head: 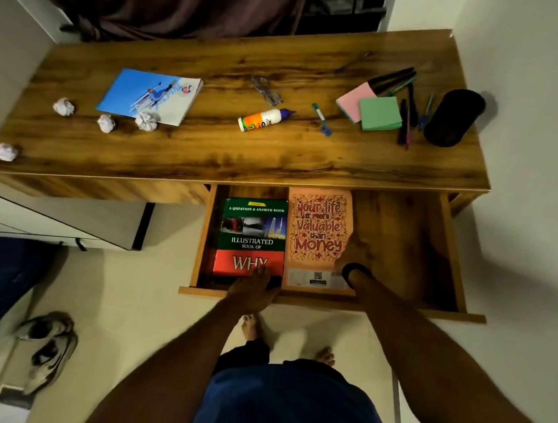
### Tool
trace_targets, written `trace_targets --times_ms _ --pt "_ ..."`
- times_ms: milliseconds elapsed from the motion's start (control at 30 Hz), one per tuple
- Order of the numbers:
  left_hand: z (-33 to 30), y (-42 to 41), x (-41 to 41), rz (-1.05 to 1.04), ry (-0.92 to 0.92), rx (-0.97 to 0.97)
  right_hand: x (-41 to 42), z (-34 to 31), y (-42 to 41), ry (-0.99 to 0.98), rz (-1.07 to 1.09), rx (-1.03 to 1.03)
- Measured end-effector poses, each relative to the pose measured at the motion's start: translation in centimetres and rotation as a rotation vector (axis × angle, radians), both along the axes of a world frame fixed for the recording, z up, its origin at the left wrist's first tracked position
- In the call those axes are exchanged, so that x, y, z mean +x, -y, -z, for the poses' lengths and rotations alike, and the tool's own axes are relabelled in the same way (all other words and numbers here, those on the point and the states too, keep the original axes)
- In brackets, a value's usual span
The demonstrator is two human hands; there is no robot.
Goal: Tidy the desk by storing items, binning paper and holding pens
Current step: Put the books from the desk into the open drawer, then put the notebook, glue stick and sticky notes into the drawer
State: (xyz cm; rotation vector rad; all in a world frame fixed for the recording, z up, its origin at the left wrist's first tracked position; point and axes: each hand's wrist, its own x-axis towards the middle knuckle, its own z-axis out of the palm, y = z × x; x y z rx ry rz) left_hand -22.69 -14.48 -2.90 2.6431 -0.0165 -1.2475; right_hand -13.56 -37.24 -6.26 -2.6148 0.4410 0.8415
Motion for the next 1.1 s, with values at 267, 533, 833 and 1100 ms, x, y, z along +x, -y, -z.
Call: trace_targets --times_ms 267,533,833,1100 --pt "1.3 -0.4 0.4 0.022 0.015 0.010 -1.7 -0.4 0.1 0.014 -0.173 -0.096" --pt "-1.5 -3.5 2.8 -0.035 0.330 -0.094 -1.1 -0.9 -6.7 0.172 -0.574 0.182" --pt "-4.7 -16.6 13.2 -0.222 0.615 -0.077 5.5 -6.5 -17.4 0.441 -0.550 0.471" --pt "-4.6 -26.9 22.1 -0.434 0.694 -0.151 13.8 -11.0 -30.3 0.360 -0.570 0.249"
